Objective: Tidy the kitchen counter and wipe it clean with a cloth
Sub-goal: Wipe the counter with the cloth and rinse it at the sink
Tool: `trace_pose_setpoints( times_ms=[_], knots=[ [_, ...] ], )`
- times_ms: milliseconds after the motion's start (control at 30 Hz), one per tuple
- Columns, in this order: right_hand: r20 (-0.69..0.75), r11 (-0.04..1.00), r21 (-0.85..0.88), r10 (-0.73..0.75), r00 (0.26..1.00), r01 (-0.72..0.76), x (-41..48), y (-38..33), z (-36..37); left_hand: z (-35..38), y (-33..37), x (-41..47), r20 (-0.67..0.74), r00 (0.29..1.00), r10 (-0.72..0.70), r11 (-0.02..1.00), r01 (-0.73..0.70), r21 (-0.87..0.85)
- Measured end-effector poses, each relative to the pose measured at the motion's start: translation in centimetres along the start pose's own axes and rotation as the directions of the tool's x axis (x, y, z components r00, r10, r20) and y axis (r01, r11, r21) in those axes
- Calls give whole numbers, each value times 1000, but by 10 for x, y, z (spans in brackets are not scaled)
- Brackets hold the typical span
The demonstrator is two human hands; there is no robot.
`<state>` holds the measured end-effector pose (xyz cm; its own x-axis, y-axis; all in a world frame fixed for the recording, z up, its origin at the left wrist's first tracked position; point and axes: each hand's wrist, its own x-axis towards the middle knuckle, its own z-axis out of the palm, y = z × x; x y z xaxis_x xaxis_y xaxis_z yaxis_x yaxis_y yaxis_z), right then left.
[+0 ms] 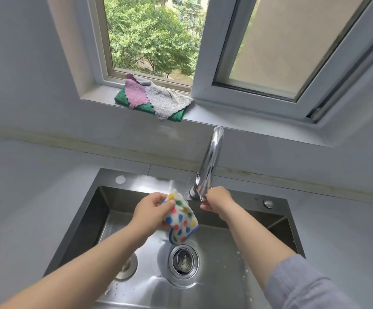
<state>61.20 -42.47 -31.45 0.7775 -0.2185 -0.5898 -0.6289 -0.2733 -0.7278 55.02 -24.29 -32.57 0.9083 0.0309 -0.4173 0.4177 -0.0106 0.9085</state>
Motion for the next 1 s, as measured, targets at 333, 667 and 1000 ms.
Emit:
trace_pose_setpoints(
  times_ms=[333, 667, 1000],
  knots=[
    [-137, 994, 106, 6, 991, 9, -7, 25, 1, 21, -23, 1, 45, 997, -60, 992, 55, 115],
    [247, 875, 379, 219, 944, -302, -38, 122, 39, 35, -50, 5, 30, 992, -120, 974, 111, 199],
    [65, 939, 336, 59, 996, -77, -36, 141, 50, 24, -49, 11, 30, 983, -181, 961, 171, 218]
  ],
)
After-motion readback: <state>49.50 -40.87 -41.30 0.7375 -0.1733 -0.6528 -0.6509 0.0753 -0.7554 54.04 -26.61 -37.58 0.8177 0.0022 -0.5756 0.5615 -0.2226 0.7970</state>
